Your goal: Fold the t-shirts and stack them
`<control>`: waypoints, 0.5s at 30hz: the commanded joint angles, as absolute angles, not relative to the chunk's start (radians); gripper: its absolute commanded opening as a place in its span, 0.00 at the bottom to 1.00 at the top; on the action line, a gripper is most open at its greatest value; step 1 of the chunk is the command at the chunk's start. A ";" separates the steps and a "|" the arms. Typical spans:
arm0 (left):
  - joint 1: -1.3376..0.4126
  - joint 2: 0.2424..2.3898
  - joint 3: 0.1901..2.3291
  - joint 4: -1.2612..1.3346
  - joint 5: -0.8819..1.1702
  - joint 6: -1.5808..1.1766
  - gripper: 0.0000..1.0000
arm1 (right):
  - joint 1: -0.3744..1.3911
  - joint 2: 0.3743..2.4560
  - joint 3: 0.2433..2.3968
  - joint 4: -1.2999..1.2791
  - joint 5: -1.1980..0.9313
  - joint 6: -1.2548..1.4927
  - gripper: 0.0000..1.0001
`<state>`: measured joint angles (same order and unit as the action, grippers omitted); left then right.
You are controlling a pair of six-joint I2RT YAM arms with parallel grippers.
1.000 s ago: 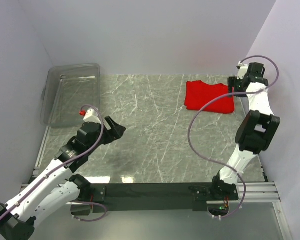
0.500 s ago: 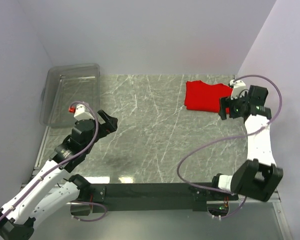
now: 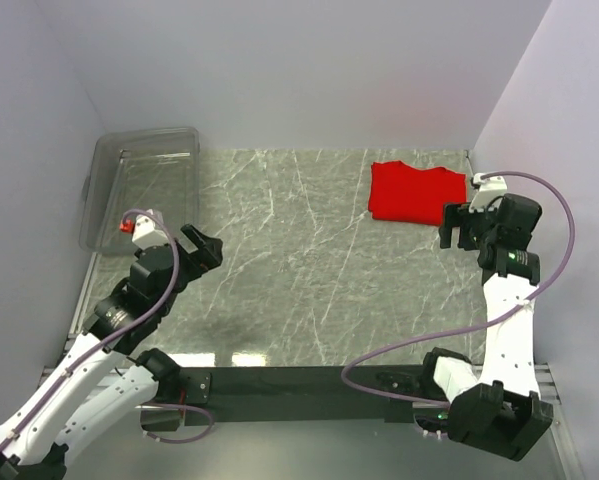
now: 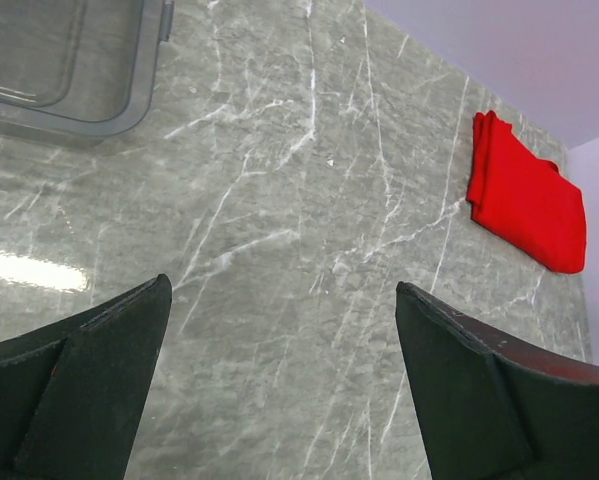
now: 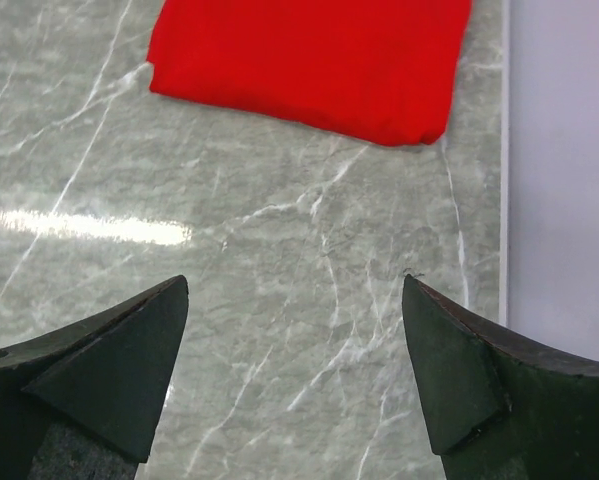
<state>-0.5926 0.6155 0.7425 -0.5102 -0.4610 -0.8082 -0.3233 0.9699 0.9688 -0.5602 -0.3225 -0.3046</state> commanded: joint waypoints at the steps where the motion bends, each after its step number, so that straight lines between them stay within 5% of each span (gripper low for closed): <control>1: -0.591 0.597 0.761 -0.551 -0.486 -0.818 0.99 | -0.325 0.951 0.948 -0.489 -0.262 -0.213 0.94; 15: -0.591 0.552 0.758 -0.635 -0.523 -0.847 1.00 | -0.324 0.838 0.865 -0.427 -0.238 -0.101 0.93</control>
